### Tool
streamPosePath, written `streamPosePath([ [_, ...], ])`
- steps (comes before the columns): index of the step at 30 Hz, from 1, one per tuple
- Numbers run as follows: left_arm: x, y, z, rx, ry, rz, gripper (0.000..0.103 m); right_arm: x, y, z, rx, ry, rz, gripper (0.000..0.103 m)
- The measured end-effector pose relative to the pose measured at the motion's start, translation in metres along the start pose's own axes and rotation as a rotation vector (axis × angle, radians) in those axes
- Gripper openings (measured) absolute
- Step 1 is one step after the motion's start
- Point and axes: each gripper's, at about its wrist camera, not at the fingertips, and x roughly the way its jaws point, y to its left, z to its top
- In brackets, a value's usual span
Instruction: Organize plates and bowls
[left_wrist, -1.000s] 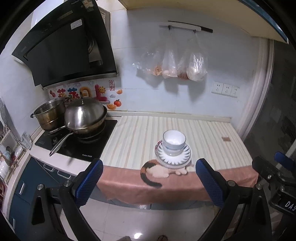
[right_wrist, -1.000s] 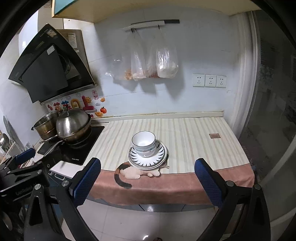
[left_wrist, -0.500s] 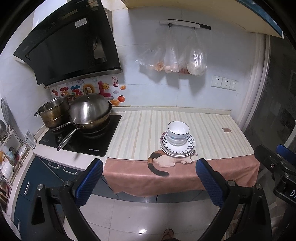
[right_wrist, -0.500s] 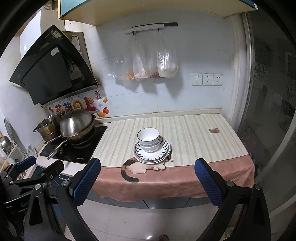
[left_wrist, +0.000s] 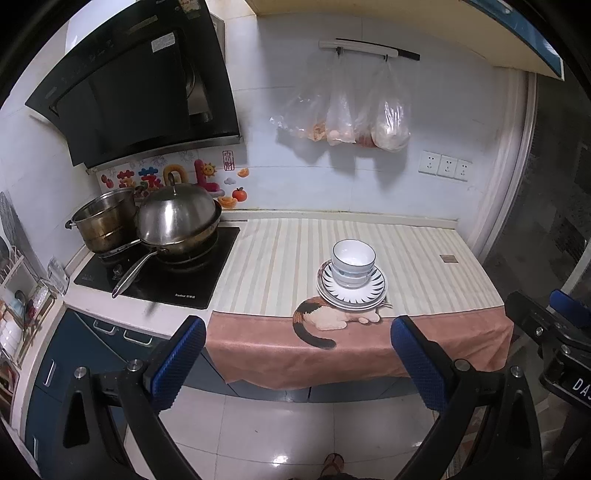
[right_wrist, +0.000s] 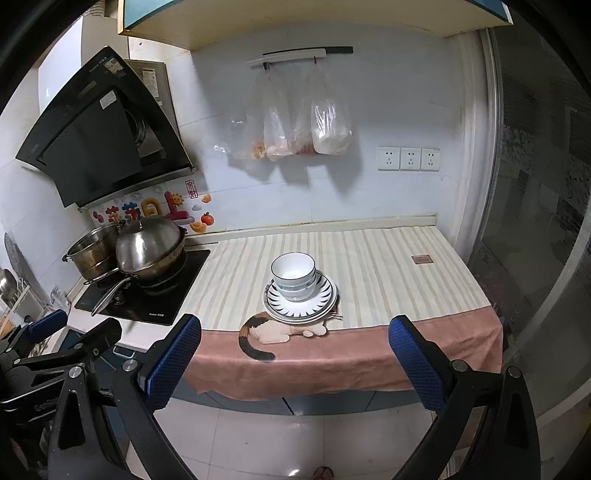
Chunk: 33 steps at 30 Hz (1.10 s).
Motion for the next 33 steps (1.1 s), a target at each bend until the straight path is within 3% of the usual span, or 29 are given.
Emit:
streamPosePath([
  [33,-0.013,-0.007,-0.008,-0.028,-0.001,0.012,0.103,0.008,-0.001,-0.008,-0.019,0.032,0.010,0.103],
])
